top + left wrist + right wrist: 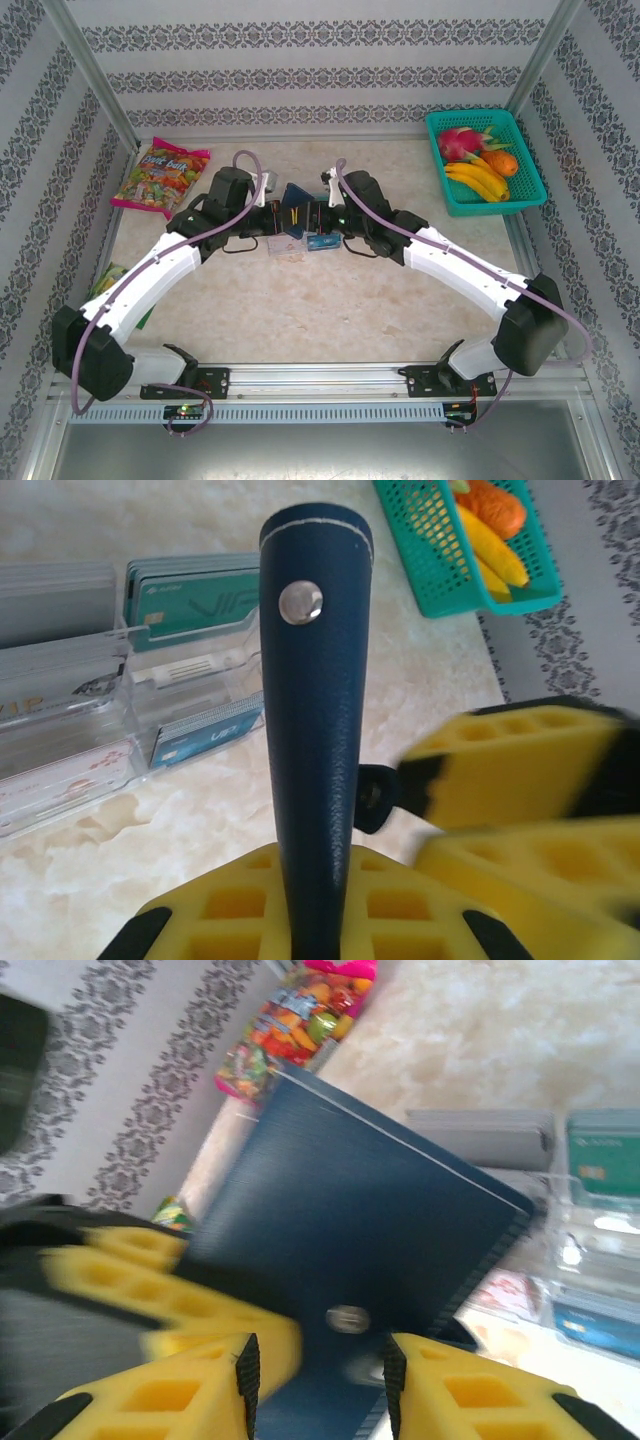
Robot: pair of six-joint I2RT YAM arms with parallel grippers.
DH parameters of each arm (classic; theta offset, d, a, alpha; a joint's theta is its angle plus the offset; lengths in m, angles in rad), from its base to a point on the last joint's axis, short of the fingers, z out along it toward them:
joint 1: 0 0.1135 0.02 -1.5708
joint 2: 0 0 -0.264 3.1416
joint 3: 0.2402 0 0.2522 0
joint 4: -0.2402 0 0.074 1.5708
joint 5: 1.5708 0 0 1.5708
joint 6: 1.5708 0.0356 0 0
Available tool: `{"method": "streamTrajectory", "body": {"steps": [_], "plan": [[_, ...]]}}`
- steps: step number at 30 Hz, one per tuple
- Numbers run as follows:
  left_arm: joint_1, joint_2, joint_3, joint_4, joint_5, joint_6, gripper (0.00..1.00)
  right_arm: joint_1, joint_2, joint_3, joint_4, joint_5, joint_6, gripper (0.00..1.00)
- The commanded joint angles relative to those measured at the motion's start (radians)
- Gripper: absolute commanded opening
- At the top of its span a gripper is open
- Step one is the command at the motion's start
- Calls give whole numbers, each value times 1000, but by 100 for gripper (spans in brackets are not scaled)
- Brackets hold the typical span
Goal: Put the credit cards into the card holder
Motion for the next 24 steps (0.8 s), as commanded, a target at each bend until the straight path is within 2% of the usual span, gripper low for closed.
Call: {"method": "streamTrajectory", "body": {"steps": [1,11,14,19,24], "plan": [[-12,-33,19,49,20,16,0,-25,6,-51,-20,29,34,39],[-10,-35,12,98,86,-15,0,-80,-3,-58,-27,51,36,39],[-5,-37,-5,140,118,-55,0,-91,12,-61,5,20,53,39],[35,-48,-62,269,198,-159,0,-102,12,-91,118,-99,67,40],[83,-63,-124,386,257,-247,0,-148,5,-185,370,-303,155,39]]}}
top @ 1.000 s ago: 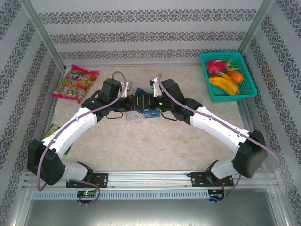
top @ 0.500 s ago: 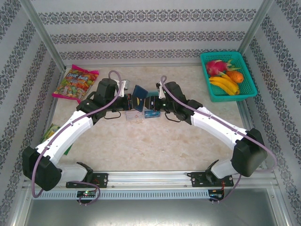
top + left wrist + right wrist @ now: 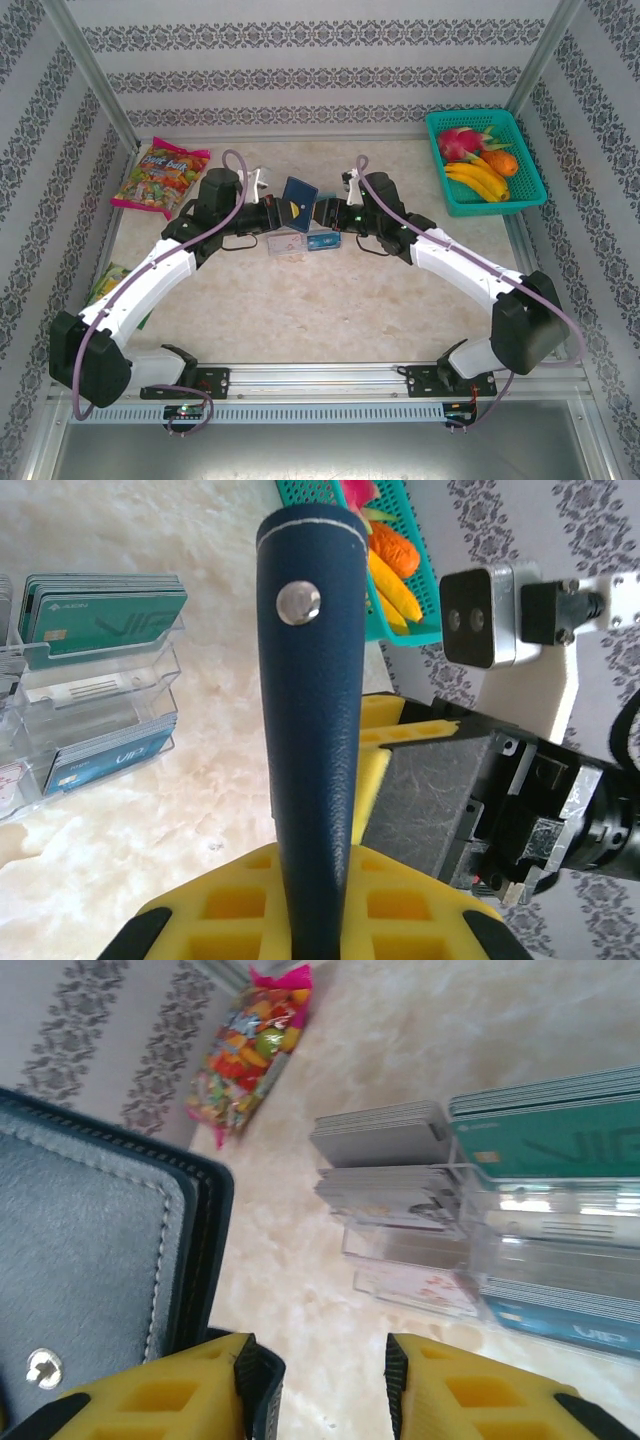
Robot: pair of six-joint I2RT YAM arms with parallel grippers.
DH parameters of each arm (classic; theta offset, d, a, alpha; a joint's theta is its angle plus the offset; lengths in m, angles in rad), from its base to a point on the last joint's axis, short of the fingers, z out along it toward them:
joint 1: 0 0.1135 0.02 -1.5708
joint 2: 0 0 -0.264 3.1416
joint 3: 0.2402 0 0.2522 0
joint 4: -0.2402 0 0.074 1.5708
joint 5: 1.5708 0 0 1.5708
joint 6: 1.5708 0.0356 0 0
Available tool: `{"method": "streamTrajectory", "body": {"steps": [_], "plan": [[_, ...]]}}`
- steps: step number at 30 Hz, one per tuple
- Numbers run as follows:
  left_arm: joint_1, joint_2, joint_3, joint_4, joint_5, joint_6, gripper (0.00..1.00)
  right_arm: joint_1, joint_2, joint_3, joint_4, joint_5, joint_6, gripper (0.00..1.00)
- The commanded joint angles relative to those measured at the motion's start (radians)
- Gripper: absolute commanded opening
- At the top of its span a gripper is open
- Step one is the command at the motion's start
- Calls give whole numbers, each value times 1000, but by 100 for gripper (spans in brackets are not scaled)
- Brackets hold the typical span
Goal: Put the credit cards into the card holder
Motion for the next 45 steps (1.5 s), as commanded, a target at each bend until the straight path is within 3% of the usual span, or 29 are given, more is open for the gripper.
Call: {"method": "streamTrajectory", "body": {"steps": [1,12,13,16,18,21,25,32,40,45], "plan": [[24,-38,-19,140,66,-72,0,-17,0,-47,212,-178,69,38],[58,-33,-62,199,80,-124,0,-9,-50,-45,214,-206,38,1],[60,-30,-58,179,72,-121,7,-14,-63,-47,211,-200,38,0],[70,-7,-29,47,49,-58,59,-27,-105,-25,123,-168,-14,0],[79,5,-6,-60,7,-9,82,-24,-142,27,-35,-97,-99,0],[98,2,-6,-122,-7,30,98,-8,-170,135,-335,70,-244,0],[101,0,-1,-138,-2,58,100,4,-180,216,-568,211,-345,0],[69,56,-41,49,127,-23,100,-14,-215,170,-483,104,-312,0],[57,61,-79,172,202,-72,97,-122,-264,98,-309,-176,-278,0],[57,87,-138,348,266,-169,95,-220,-307,0,-136,-343,-179,0]]}}
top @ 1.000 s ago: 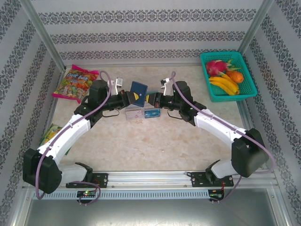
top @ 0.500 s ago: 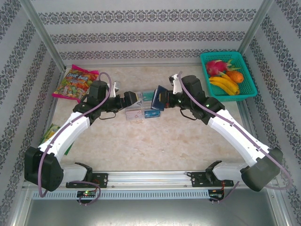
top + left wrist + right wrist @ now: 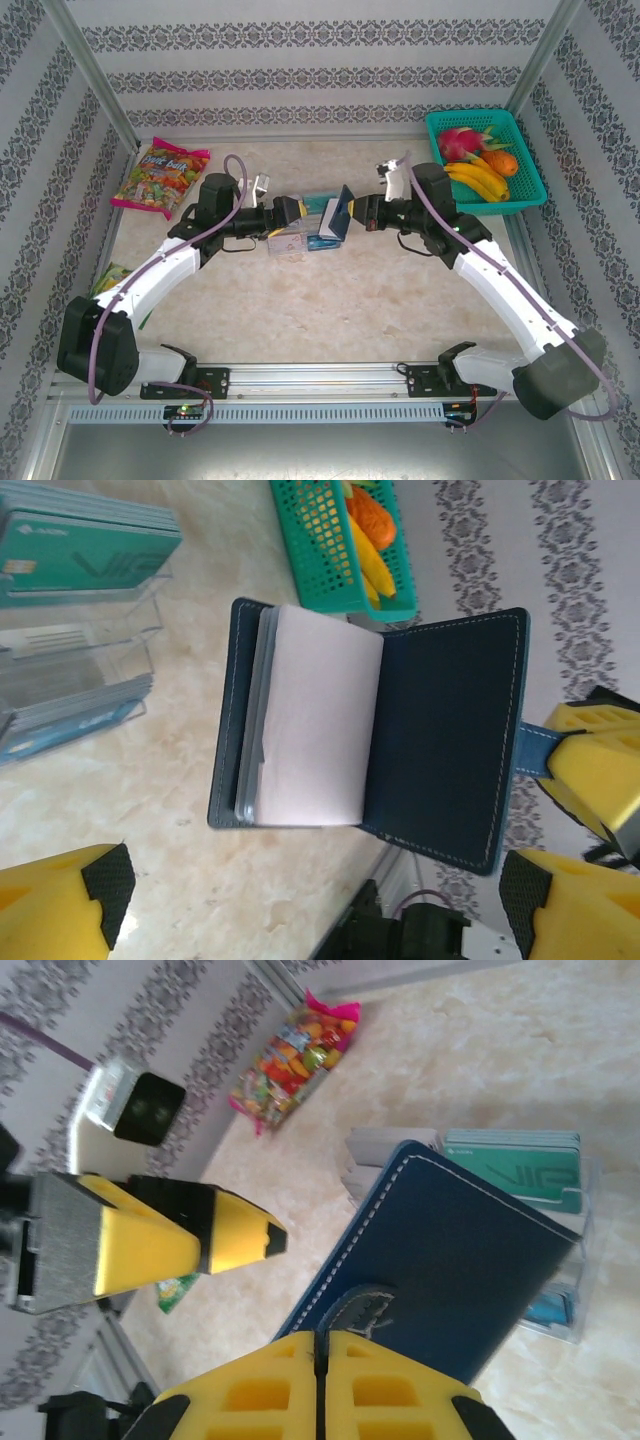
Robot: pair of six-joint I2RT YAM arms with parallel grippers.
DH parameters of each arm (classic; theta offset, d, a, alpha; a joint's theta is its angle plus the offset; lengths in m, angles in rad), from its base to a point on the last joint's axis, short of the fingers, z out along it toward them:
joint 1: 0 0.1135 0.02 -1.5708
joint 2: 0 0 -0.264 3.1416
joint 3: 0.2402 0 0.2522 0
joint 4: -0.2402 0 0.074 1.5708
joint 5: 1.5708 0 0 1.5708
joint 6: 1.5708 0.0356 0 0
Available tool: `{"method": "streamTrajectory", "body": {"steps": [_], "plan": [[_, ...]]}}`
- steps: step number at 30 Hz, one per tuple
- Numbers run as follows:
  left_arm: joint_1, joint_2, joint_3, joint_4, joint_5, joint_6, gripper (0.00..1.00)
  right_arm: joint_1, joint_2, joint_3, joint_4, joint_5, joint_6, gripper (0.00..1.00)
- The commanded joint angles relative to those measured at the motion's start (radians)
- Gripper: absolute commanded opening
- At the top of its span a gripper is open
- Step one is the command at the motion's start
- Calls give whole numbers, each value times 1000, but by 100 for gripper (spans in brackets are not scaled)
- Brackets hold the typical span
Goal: Put the credit cards into the card holder
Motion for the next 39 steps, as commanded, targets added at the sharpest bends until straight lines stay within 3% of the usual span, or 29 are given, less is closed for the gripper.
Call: {"method": "streamTrajectory", "body": {"steps": [1,12,21,29,35,39], "plan": [[-5,26,-34,181,71,-83,93,-41,-39,-42,169,-166,71,0],[-3,114,-64,472,139,-229,86,-57,-58,-22,280,-266,174,0],[2,202,-60,750,196,-402,79,-47,-69,7,328,-272,222,0],[-6,210,-54,761,221,-420,71,-8,-43,43,380,-261,247,0],[-6,272,-60,1027,243,-616,68,9,-32,71,388,-255,248,0],[-15,290,-39,1141,249,-722,62,9,-20,56,395,-244,243,0]]}}
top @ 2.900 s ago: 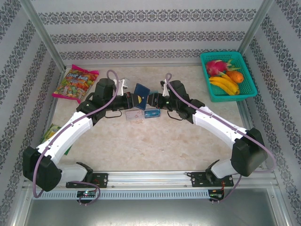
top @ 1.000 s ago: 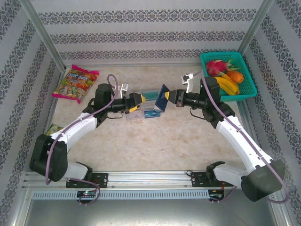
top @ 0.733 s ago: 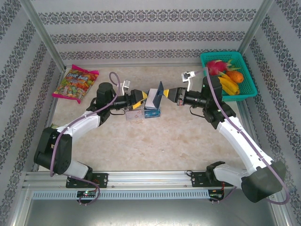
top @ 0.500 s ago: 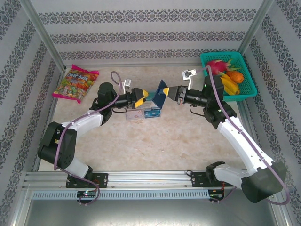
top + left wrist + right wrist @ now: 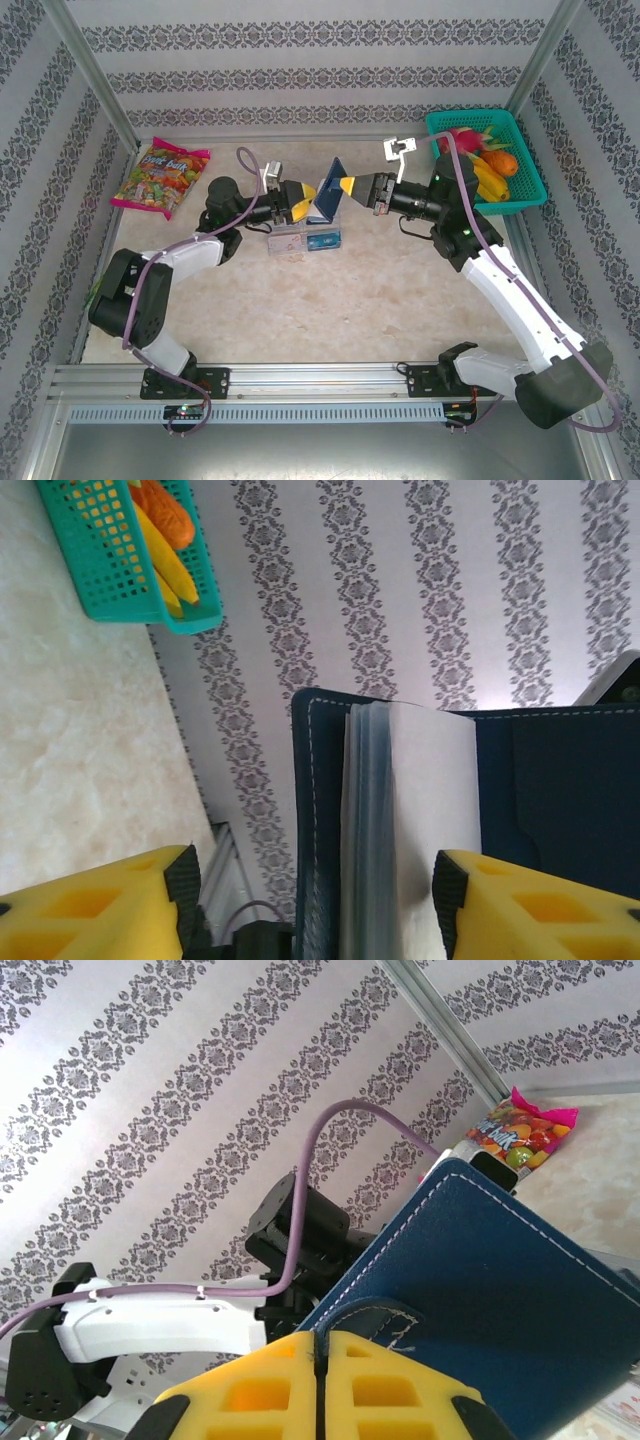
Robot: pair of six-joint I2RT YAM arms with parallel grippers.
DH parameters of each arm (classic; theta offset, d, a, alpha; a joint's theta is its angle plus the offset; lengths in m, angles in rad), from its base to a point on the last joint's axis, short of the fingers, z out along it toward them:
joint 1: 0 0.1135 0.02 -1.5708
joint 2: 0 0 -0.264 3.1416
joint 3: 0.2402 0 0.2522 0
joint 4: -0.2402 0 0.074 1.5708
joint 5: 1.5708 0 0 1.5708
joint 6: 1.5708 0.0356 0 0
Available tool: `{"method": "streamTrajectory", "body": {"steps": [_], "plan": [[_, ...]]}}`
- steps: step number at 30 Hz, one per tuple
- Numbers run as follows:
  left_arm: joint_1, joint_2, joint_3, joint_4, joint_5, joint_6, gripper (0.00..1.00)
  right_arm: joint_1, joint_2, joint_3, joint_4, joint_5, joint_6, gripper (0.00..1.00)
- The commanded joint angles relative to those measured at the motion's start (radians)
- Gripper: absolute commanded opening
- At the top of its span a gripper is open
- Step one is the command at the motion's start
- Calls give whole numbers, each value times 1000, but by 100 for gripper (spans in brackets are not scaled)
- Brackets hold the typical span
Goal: Put the credit cards into the card holder
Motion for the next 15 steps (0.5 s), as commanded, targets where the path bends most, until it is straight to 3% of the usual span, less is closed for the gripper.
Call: {"method": "streamTrajectory", "body": {"steps": [1,10,15], "plan": [[-19,-4,27,184,32,-114,60,11,16,11,55,5,0,0],[-39,-82,52,-20,64,3,60,14,34,8,115,7,29,0],[-22,-54,31,-11,59,1,68,19,13,26,109,4,37,0]]}}
